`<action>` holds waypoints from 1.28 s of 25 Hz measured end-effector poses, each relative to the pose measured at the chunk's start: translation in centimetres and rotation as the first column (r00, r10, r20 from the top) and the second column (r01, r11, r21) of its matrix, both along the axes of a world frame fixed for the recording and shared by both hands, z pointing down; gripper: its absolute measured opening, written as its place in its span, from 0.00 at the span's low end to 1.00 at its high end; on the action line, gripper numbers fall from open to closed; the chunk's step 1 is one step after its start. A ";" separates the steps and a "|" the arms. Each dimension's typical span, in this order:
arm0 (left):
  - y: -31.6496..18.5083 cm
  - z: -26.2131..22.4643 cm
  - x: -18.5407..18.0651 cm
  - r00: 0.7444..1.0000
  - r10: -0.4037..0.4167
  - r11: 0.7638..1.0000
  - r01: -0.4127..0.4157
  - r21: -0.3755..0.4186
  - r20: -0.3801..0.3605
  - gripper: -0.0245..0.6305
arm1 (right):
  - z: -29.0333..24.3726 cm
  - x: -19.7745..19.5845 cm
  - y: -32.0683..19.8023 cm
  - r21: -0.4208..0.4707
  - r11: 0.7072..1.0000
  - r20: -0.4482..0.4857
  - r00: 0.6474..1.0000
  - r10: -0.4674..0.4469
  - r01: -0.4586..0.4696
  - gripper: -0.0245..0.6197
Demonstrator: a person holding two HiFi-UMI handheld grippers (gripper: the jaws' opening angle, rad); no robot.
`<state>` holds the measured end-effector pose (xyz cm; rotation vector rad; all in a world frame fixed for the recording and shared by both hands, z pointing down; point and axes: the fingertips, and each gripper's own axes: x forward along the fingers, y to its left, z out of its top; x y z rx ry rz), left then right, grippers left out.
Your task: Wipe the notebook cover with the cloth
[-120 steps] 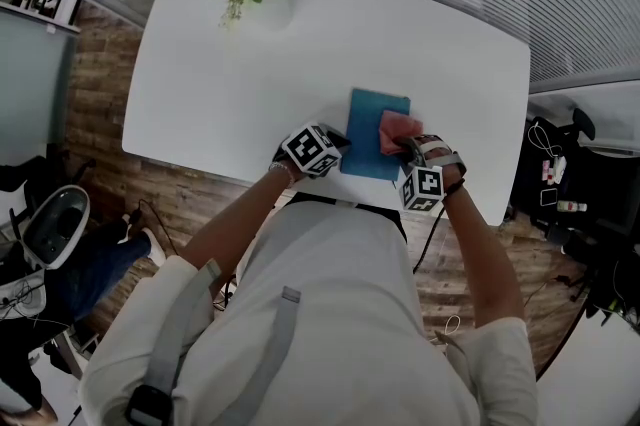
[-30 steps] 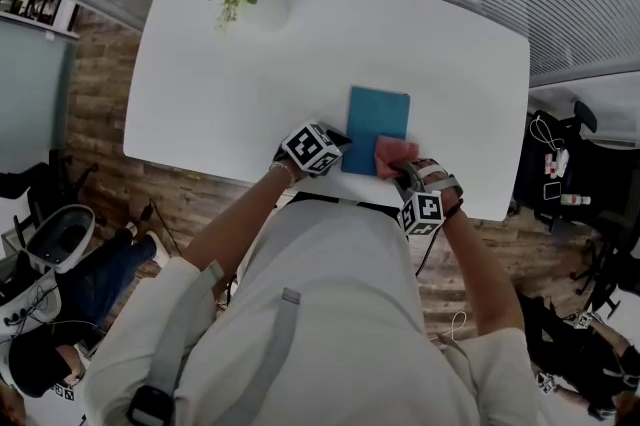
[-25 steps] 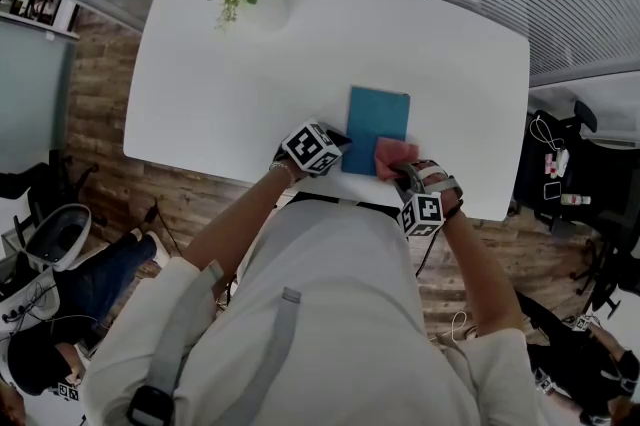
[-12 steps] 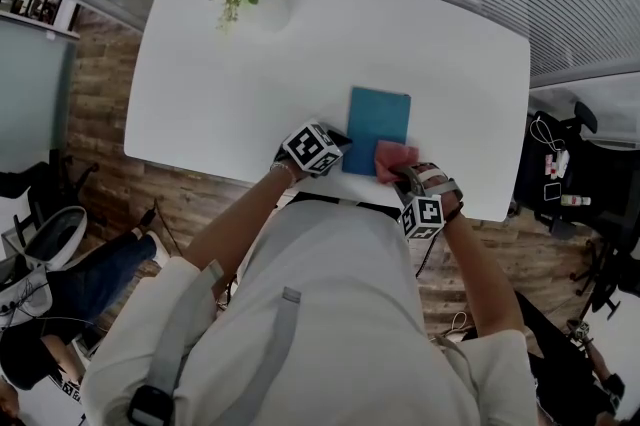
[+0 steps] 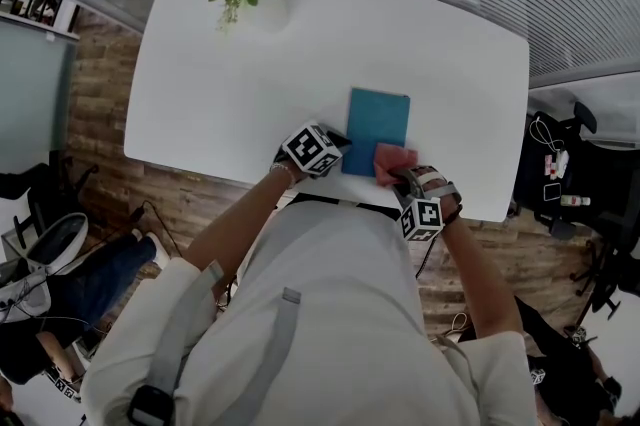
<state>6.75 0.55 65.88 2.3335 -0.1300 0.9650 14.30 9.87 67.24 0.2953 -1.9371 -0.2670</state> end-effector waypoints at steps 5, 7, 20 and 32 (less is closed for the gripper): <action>-0.1 0.2 0.0 1.000 0.000 1.000 0.000 0.003 -0.003 0.04 | 0.1 0.0 -0.3 -0.101 0.993 0.045 0.997 0.070 -0.065 0.07; -0.2 0.2 0.0 1.000 0.001 1.000 -0.001 0.011 -0.003 0.04 | 0.2 -0.1 -0.4 -0.127 0.989 0.053 0.995 0.083 -0.076 0.07; -3.7 -8.5 1.3 0.969 -0.149 0.969 0.183 0.167 -0.198 0.04 | -9.3 -2.3 -6.4 -0.106 0.913 0.367 0.838 0.404 -0.393 0.08; -8.0 -22.0 -0.5 0.845 -0.242 0.853 0.419 0.309 -0.477 0.04 | -20.8 -3.0 -11.8 -0.133 0.812 0.625 0.588 0.514 -0.569 0.08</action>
